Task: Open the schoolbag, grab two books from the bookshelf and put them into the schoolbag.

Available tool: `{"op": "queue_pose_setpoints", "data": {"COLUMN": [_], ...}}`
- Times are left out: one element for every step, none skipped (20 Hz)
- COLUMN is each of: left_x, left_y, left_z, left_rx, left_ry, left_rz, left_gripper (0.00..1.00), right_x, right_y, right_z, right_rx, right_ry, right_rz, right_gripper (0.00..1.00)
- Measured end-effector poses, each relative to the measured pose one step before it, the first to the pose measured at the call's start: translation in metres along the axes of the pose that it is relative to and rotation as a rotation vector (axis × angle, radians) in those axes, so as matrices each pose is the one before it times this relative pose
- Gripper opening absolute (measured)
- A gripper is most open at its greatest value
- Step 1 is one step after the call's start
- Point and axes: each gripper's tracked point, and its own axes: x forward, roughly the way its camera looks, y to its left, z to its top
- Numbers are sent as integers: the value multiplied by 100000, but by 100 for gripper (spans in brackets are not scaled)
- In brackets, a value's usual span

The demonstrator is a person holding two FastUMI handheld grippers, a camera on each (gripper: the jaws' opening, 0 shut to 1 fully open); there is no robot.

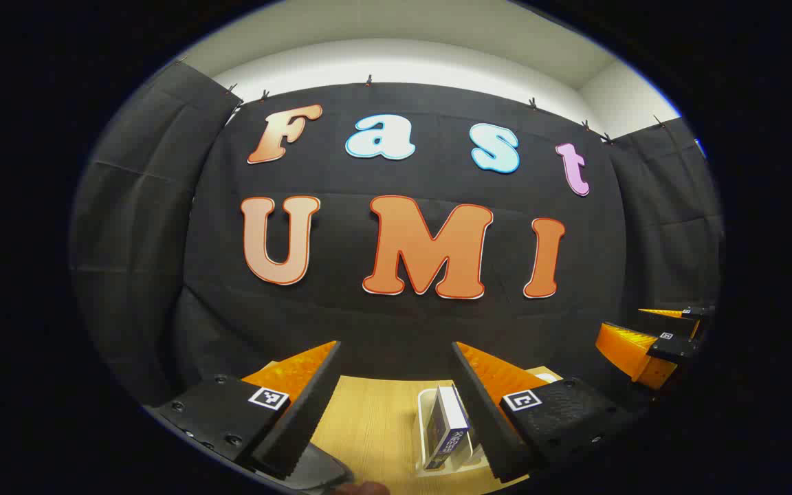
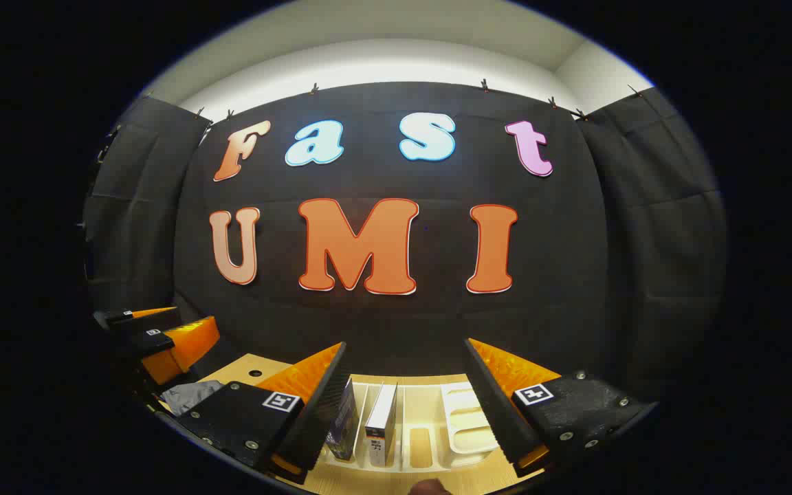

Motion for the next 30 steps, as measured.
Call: {"op": "queue_pose_setpoints", "data": {"left_x": [-122,23,0,-4,-105,25,-112,-155,-52,-3,-33,-49,-33,-8,-115,-87,-39,-122,-82,-11,24,5,24,10,-12,70,28,7,3,-24], "left_y": [-8,59,-13,-60,-110,-194,-221,27,34,193,172,39,62,21,67,110,59,9,34,-6,83,-19,40,44,98,45,115,132,92,210], "left_z": [-22,-225,-45,-119,-16,-160,-219,-41,90,44,-4,55,-44,-56,-121,-47,-135,-75,-39,127,-67,110,22,190,-38,171,27,111,-76,90], "left_rx": [131,129,-9,99,47,80,-62,-151,585,767,444,91,-38,-61,-6,83,-176,-185,-287,-99,-33,-165,14,307,274,79,295,24,432,447], "left_ry": [329,638,421,625,158,304,1069,321,64,271,-147,63,192,420,367,448,779,467,328,-314,190,-294,-104,-229,-268,-441,-35,-265,313,-271], "left_rz": [-347,78,-63,-372,-430,-695,-750,-325,160,496,302,85,18,-32,387,278,62,229,151,139,298,-28,154,274,273,23,319,222,309,545], "left_gripper": [97,97,97,97,97,97,97,97,97,97,97,97,97,97,97,97,97,97,97,97,97,97,97,97,97,97,97,97,97,97], "right_x": [95,90,-164,-84,-11,-83,67,24,-27,-18,93,82,-64,37,39,-32,-101,-25,-164,-79,-117,-11,-80,-37,-121,-109,263,88,-37,18], "right_y": [146,79,157,-63,-137,41,236,177,90,303,75,-13,-200,-157,134,-3,52,-114,-140,-173,-142,-25,-196,-19,3,-101,-105,18,-118,62], "right_z": [-98,70,-24,4,37,69,-93,-316,-84,73,17,129,180,98,142,85,80,155,16,171,-68,-32,75,68,64,131,66,55,4,41], "right_rx": [178,635,488,243,150,-135,-71,-179,714,692,92,-330,-826,-652,-185,421,444,-144,-510,-580,-304,-49,203,106,-125,-71,-247,-152,-161,18], "right_ry": [294,109,30,-213,-170,-12,571,1047,656,227,352,-251,-387,-132,-218,105,-110,-43,-163,-434,154,179,308,-37,226,-172,207,201,94,211], "right_rz": [110,315,690,-186,338,199,1003,473,871,1301,159,314,-603,-274,49,175,491,-290,-123,-694,-120,-57,81,40,-277,-19,-168,51,-315,354], "right_gripper": [97,97,97,97,97,97,97,97,97,97,97,97,97,97,97,97,97,97,97,97,97,97,97,97,97,97,97,97,97,97]}}
